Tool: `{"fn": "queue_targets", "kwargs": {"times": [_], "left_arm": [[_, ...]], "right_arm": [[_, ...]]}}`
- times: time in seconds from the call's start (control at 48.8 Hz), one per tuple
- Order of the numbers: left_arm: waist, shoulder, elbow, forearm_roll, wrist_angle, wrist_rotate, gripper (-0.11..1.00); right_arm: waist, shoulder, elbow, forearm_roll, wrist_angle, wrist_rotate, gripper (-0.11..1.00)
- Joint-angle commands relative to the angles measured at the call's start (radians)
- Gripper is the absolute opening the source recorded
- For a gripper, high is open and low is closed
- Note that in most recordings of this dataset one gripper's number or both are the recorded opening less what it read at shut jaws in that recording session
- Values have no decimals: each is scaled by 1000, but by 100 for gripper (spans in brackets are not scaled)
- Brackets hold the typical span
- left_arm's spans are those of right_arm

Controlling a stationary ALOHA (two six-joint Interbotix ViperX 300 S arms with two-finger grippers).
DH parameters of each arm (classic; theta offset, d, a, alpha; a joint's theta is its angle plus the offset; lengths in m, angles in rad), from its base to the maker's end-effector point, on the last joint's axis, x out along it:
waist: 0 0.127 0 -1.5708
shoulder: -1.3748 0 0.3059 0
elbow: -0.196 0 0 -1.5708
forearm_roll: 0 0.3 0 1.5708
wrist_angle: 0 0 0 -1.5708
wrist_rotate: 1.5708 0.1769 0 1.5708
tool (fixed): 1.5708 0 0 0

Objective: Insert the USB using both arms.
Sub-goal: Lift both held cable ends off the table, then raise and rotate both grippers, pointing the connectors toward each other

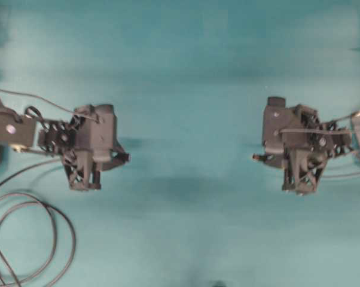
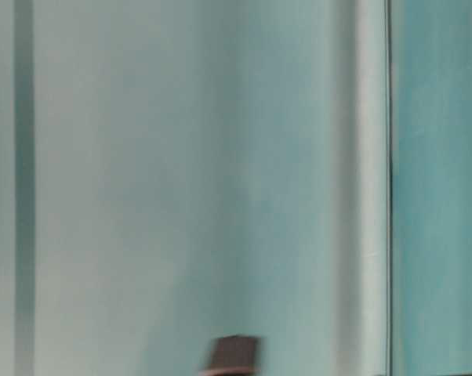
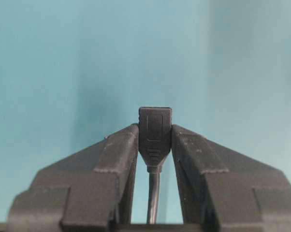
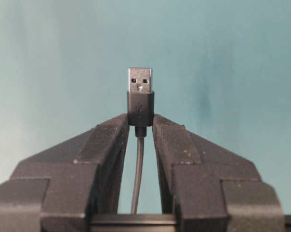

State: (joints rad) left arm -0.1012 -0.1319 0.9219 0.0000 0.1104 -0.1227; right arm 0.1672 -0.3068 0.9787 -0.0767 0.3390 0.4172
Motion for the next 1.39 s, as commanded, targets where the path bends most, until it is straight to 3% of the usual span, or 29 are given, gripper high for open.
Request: {"fn": "queue_targets", "kwargs": {"times": [0.0,0.287,0.39,0.431,0.595,0.821,0.882,1.026,1.149,1.251,1.374], "left_arm": [[-9,-63,-14,-20,5,-61,23],[-34,-166,-14,-29,11,-437,23],[-57,-189,-11,-29,17,-535,23],[-71,-196,-11,-29,20,-561,23],[-104,-230,-12,-34,5,-634,23],[-104,-304,29,-49,-109,-796,23],[-106,-324,63,-49,-156,-862,23],[-118,-362,155,-41,-308,-1049,23],[-133,-367,206,0,-457,-1203,23],[-133,-350,225,52,-566,-1328,23],[-133,-298,229,123,-670,-1459,23]], "right_arm": [[3,-43,-23,-5,31,-6,21],[3,-106,-43,-6,71,-41,21],[9,-114,-72,-12,109,-69,21],[17,-117,-91,-38,133,-80,21],[64,-117,-178,-235,268,-58,21],[143,-118,-210,-454,411,63,21],[178,-117,-202,-525,449,126,21],[270,-114,-170,-739,540,357,21],[353,-91,-140,-911,652,546,21],[399,-48,-137,-989,719,624,21],[423,21,-158,-1034,735,629,21]]}}
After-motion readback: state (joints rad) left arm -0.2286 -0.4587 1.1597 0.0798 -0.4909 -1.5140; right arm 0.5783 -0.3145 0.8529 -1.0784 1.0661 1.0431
